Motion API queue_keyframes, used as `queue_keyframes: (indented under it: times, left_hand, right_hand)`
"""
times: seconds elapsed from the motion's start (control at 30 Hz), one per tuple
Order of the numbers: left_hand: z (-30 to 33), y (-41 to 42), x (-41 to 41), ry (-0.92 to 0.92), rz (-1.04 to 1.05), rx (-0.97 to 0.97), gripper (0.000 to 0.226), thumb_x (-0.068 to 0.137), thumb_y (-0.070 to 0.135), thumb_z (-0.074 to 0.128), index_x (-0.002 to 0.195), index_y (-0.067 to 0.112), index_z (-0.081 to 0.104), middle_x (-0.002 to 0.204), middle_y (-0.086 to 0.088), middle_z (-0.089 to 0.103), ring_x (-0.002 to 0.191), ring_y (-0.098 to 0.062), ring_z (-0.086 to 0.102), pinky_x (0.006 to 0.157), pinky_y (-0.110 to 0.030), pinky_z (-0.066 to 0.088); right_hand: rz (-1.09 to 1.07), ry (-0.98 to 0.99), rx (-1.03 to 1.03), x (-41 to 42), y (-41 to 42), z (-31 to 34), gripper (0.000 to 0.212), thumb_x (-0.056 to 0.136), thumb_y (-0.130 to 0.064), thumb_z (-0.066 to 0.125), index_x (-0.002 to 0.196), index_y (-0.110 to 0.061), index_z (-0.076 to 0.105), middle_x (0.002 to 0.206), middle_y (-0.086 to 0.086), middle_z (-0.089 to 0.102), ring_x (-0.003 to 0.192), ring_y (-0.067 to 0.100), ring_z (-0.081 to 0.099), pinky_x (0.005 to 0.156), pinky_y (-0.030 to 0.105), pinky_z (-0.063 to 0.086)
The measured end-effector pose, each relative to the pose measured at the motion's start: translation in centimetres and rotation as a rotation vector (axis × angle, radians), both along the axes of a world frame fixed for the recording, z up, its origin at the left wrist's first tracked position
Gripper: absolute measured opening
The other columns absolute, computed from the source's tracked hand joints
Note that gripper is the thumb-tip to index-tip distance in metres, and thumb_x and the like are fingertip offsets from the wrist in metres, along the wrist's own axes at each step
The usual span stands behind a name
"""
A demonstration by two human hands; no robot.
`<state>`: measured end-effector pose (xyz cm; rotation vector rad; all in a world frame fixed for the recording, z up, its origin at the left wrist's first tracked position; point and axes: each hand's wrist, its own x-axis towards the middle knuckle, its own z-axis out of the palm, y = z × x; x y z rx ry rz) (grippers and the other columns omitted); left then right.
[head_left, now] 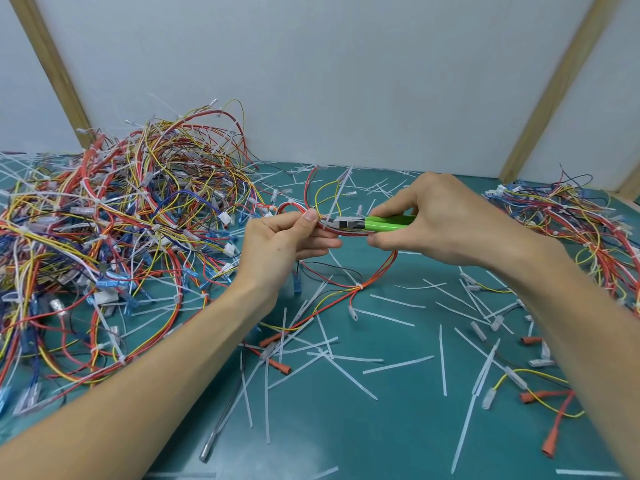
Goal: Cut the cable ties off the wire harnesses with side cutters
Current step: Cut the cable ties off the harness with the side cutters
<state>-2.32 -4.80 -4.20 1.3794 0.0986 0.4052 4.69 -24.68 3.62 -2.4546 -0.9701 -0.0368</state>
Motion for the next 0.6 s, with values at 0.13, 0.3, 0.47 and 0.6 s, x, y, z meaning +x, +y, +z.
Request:
queue_keyframes:
  times: [0.13,0.3,0.47,0.6]
  left_hand:
    - [-0.03,0.05,0.03,0.002,-0.002,-0.003,0.028,0.102,0.018,0.057,0.084,0.007,0.076,0.080,-0.013,0.077,0.077,-0.025,0.077,0.067,-0.026,0.061]
    - [-0.13,0.08,0.05,0.004,-0.003,-0.007,0.027,0.102,0.017,0.057,0.085,0.007,0.076,0.081,-0.013,0.077,0.078,-0.026,0.077,0.068,-0.028,0.061]
    - [-0.11,0.06,0.08,0.005,-0.001,-0.005,0.027,0.102,0.017,0.056,0.086,0.005,0.075,0.080,-0.012,0.077,0.077,-0.025,0.077,0.066,-0.025,0.060]
    - [-0.13,0.06,0.09,0.005,-0.001,-0.007,0.027,0.102,0.017,0.056,0.087,0.005,0.075,0.081,-0.013,0.077,0.077,-0.026,0.077,0.066,-0.025,0.061]
  right_hand:
    - [0.014,-0.008,0.001,-0.01,0.09,-0.03,0.022,0.076,-0.042,0.080,0.086,-0.058,0.069,0.065,0.004,0.061,0.048,0.010,0.034,0.044,0.017,0.033]
    - [0.017,-0.012,-0.005,-0.03,0.14,0.01,0.024,0.076,-0.041,0.080,0.086,-0.059,0.068,0.064,0.006,0.056,0.048,0.011,0.033,0.044,0.017,0.032]
    - [0.003,-0.025,-0.012,-0.02,0.22,-0.09,0.022,0.076,-0.040,0.079,0.086,-0.056,0.069,0.067,0.006,0.058,0.051,0.011,0.032,0.045,0.020,0.031]
    - [-0.003,-0.034,-0.019,-0.01,0.20,-0.14,0.018,0.076,-0.039,0.079,0.085,-0.053,0.072,0.068,0.007,0.058,0.051,0.011,0.031,0.044,0.020,0.030]
